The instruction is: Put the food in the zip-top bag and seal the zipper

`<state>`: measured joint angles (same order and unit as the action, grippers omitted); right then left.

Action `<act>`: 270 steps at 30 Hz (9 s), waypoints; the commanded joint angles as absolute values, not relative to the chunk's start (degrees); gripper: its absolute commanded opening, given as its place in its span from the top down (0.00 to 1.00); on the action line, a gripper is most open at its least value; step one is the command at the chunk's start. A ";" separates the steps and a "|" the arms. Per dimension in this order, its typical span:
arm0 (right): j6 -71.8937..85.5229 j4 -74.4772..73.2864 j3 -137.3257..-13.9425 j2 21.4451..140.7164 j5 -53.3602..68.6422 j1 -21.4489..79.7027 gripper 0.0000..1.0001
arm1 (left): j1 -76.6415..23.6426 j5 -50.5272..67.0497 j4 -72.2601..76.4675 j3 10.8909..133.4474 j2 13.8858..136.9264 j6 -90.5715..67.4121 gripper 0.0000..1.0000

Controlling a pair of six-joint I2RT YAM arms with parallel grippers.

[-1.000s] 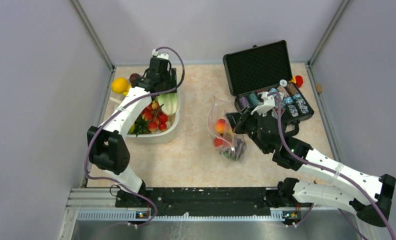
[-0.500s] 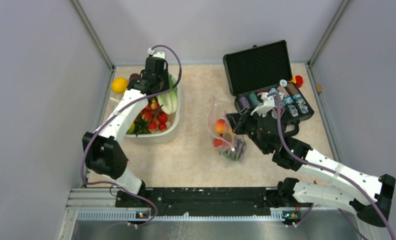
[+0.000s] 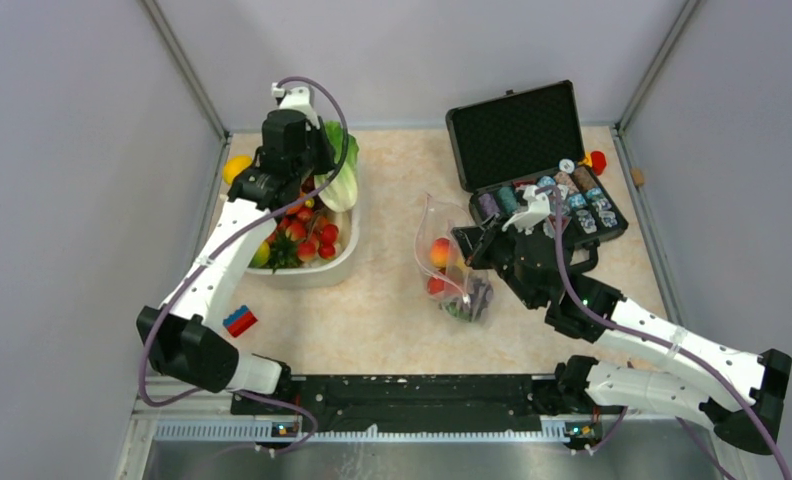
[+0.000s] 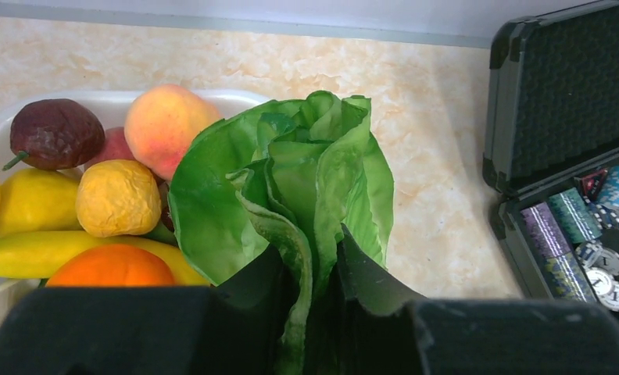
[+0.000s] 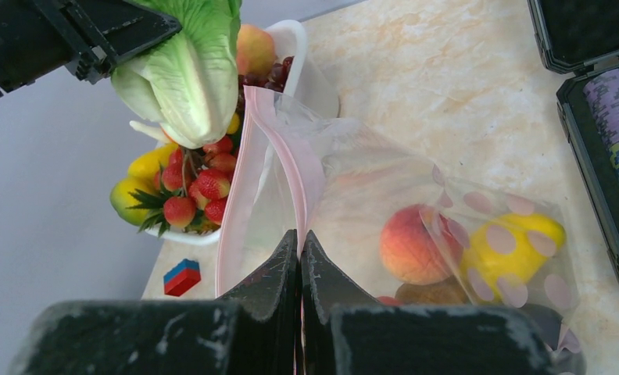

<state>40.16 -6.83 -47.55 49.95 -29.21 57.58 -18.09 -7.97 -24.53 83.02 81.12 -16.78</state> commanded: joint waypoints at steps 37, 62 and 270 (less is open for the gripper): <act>51.94 7.67 -49.22 60.25 -36.35 58.17 1.00 | -39.35 -7.40 39.71 40.87 51.66 -39.96 0.99; 60.24 10.48 -47.43 54.13 -34.72 58.02 1.00 | -58.03 -29.17 48.56 35.63 62.47 -13.19 1.00; 57.11 -29.23 -40.96 31.97 -49.02 55.11 1.00 | -52.69 21.34 12.03 53.22 89.28 -33.97 0.54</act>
<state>57.10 -32.03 -39.11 32.16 -48.21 55.68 -50.92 25.50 19.03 48.80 88.79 -38.98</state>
